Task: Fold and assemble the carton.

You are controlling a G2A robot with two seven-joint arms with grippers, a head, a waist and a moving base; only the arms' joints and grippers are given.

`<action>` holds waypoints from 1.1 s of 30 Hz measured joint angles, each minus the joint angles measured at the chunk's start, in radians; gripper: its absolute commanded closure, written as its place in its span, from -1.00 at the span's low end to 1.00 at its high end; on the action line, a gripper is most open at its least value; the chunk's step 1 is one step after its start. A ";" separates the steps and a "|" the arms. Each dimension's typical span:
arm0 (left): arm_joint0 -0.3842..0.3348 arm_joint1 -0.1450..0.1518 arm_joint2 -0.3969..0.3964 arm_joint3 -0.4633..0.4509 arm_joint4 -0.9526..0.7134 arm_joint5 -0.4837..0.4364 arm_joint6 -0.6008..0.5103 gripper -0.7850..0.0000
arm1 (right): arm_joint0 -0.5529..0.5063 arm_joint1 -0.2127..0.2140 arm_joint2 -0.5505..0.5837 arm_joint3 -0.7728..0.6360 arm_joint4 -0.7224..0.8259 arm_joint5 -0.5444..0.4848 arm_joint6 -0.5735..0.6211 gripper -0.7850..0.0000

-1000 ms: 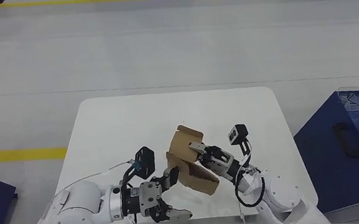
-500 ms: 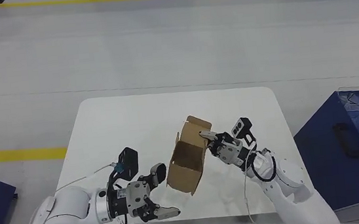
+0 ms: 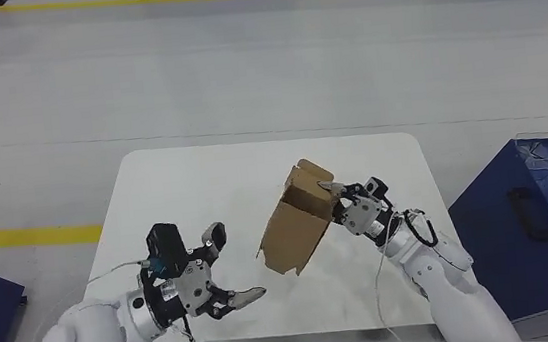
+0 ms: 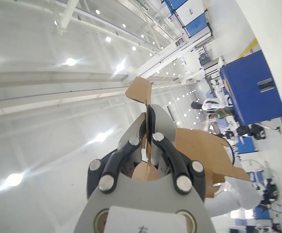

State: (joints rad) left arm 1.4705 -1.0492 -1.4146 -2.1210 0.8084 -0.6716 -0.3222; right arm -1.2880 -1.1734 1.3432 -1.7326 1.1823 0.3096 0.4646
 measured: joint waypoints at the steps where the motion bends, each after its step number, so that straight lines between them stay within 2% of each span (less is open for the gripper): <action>1: 0.035 -0.006 0.014 -0.016 0.134 0.044 0.116 -1.00 | 0.007 -0.001 0.006 0.008 0.037 0.029 -0.007 1.00; 3: 0.081 -0.012 0.033 -0.027 0.327 0.139 0.279 -1.00 | 0.016 -0.002 0.008 0.020 0.084 0.070 -0.018 1.00; 4: 0.105 -0.016 0.050 -0.031 0.457 0.219 0.374 -1.00 | 0.021 -0.004 0.008 0.027 0.120 0.096 -0.025 1.00; 7: 0.149 -0.025 0.116 -0.016 0.758 0.440 0.562 -1.00 | 0.033 -0.008 0.008 0.042 0.217 0.151 -0.044 1.00; 10: 0.158 -0.036 0.175 0.009 0.902 0.595 0.673 -1.00 | 0.040 -0.010 0.002 0.047 0.246 0.168 -0.068 1.00; 14: 0.142 -0.044 0.217 0.023 1.032 0.713 0.673 -1.00 | 0.037 -0.013 -0.010 0.048 0.260 0.183 -0.073 1.00; 17: 0.130 -0.052 0.254 0.022 1.078 0.760 0.662 -1.00 | 0.032 -0.014 -0.018 0.046 0.258 0.185 -0.077 1.00; 30: 0.070 -0.077 0.326 0.023 1.099 0.785 0.612 -1.00 | 0.007 -0.020 -0.063 0.028 0.222 0.170 -0.061 1.00; 31: 0.064 -0.079 0.331 0.024 1.102 0.786 0.606 -0.81 | 0.005 -0.021 -0.063 0.025 0.222 0.170 -0.059 1.00; 33: 0.057 -0.082 0.336 0.024 1.098 0.786 0.600 -0.25 | 0.002 -0.021 -0.063 0.023 0.222 0.171 -0.058 1.00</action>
State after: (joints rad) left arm 1.5277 -1.1312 -1.0784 -2.0972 1.9063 0.1148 0.2781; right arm -1.2859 -1.1945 1.2798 -1.7100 1.4042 0.4805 0.4068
